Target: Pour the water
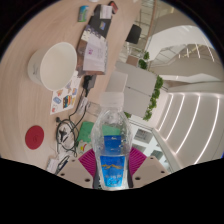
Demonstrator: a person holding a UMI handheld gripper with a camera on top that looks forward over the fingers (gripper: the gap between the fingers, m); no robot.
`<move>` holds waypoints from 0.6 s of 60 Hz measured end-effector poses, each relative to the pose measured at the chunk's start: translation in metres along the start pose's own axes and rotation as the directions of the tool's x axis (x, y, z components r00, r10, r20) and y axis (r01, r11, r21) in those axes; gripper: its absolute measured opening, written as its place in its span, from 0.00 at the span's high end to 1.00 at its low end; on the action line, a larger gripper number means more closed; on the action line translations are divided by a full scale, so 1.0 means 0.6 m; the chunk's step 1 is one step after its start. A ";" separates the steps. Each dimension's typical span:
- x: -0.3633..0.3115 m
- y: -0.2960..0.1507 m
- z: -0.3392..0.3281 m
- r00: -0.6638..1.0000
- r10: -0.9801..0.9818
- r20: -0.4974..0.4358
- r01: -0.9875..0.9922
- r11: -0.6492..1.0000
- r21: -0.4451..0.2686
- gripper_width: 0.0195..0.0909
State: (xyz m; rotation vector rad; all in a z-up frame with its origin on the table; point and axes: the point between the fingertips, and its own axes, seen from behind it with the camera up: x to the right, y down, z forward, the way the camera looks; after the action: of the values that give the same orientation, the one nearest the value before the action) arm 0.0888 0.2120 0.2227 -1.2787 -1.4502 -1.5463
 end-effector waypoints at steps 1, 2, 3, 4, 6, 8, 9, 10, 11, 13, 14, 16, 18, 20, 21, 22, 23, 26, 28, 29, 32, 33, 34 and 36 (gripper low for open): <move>0.003 -0.010 0.002 0.998 -0.054 -0.011 0.054 0.999 0.001 0.73; 0.007 -0.016 0.001 0.994 -0.106 -0.013 0.106 0.994 0.003 0.73; 0.006 -0.023 0.009 0.988 -0.153 -0.014 0.153 0.988 0.002 0.73; 0.005 -0.030 0.011 0.980 -0.200 -0.015 0.200 0.980 0.000 0.73; 0.002 -0.043 0.013 0.959 -0.285 -0.013 0.285 0.959 0.000 0.73; 0.000 -0.056 0.014 0.935 -0.356 -0.012 0.356 0.935 0.004 0.73; 0.004 -0.061 0.009 0.922 -0.388 -0.010 0.388 0.922 0.007 0.73; 0.003 -0.067 0.017 0.911 -0.412 -0.004 0.412 0.911 0.010 0.73; 0.002 -0.071 0.018 0.902 -0.432 -0.003 0.432 0.902 0.010 0.73; -0.003 -0.078 0.017 0.888 -0.460 0.005 0.460 0.888 0.012 0.73; -0.007 -0.082 0.016 0.883 -0.469 0.010 0.469 0.883 0.016 0.73; -0.008 -0.089 0.008 0.875 -0.484 0.018 0.483 0.875 0.027 0.73; -0.012 -0.098 0.012 0.872 -0.490 0.026 0.488 0.872 0.041 0.73; -0.013 -0.102 0.011 0.873 -0.487 0.025 0.485 0.873 0.047 0.73; -0.013 -0.103 0.011 0.878 -0.478 0.026 0.477 0.878 0.049 0.73; -0.014 -0.104 0.010 0.886 -0.463 0.028 0.462 0.886 0.051 0.73; -0.013 -0.105 0.010 0.897 -0.442 0.032 0.440 0.897 0.051 0.73; -0.003 -0.106 0.011 0.941 -0.335 0.050 0.333 0.942 0.052 0.73; 0.013 -0.104 0.011 0.977 -0.204 0.059 0.202 0.979 0.042 0.73; 0.024 -0.101 0.010 0.991 -0.124 0.059 0.122 0.992 0.036 0.73; 0.066 -0.087 0.008 0.988 0.151 0.044 -0.152 0.988 0.022 0.73; 0.082 -0.083 0.006 0.966 0.253 0.041 -0.254 0.967 0.022 0.73; 0.098 -0.079 0.004 0.933 0.358 0.043 -0.359 0.933 0.030 0.73; 0.127 -0.071 -0.002 0.831 0.554 0.060 -0.557 0.828 0.064 0.73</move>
State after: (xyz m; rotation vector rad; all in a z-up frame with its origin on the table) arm 0.0251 0.2300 0.2803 -1.5186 -1.0117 -1.0636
